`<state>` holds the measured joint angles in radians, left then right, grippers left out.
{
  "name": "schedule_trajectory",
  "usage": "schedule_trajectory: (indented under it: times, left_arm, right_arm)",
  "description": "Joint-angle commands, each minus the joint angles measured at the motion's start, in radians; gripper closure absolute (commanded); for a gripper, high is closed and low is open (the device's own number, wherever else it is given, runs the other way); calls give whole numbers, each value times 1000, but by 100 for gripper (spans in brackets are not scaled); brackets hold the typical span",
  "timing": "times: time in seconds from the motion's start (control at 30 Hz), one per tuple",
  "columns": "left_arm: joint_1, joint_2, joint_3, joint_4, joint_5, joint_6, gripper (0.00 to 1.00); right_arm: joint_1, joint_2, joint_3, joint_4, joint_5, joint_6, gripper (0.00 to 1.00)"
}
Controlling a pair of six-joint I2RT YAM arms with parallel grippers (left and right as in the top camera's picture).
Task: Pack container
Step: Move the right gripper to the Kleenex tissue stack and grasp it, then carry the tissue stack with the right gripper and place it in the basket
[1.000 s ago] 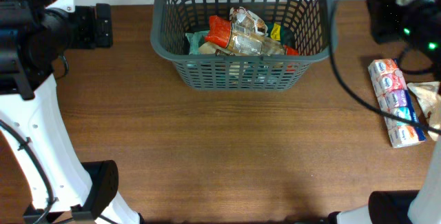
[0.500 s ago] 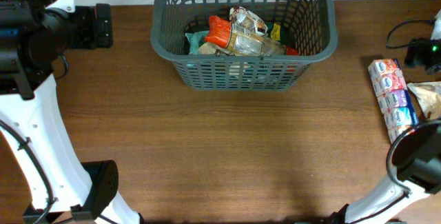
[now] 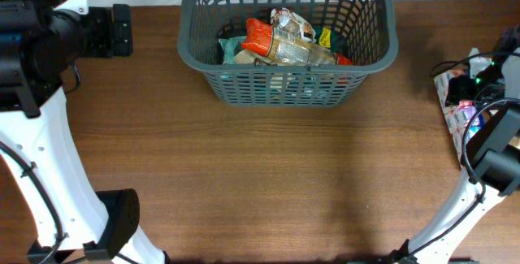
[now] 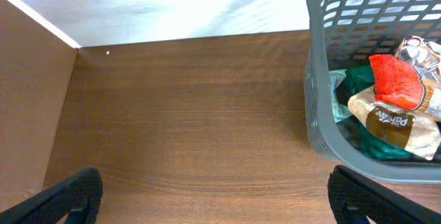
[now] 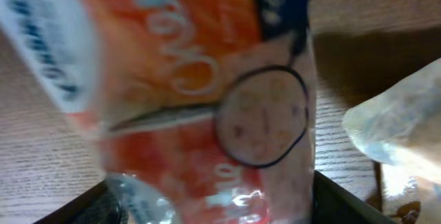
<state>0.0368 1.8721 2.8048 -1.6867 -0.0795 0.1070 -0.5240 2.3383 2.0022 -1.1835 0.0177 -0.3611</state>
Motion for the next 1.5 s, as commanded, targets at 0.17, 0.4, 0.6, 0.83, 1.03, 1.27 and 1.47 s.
schedule_trajectory:
  times: [0.17,0.4,0.6,0.83,1.03,1.27,1.47]
  left_arm:
    - [3,-3,-1,0,-4,-13,1]
    - [3,-3,-1,0,-4,-13,1]
    - [3,-3,-1,0,-4,-13,1]
    - [3,-3,-1,0,-4,-13,1]
    - [3,-3,-1,0,-4,-13,1]
    - [3,-3,-1,0,-4,-13,1]
    - [3,-3,-1,0,-4,-13,1]
  right_arm:
    - [1,72,-22,-5,1,30,42]
    - [1,69,-61,10,-65,121,94]
    - [0,6,152,-129,-375,219,96]
    - [26,-146,611,-334,-459,225,96]
    - [182,-313,953,-377,-489,200,96]
    - [655,-350,986,-370,-448,-314,96]
    - [814,-250,882,-249,-349,-487,96]
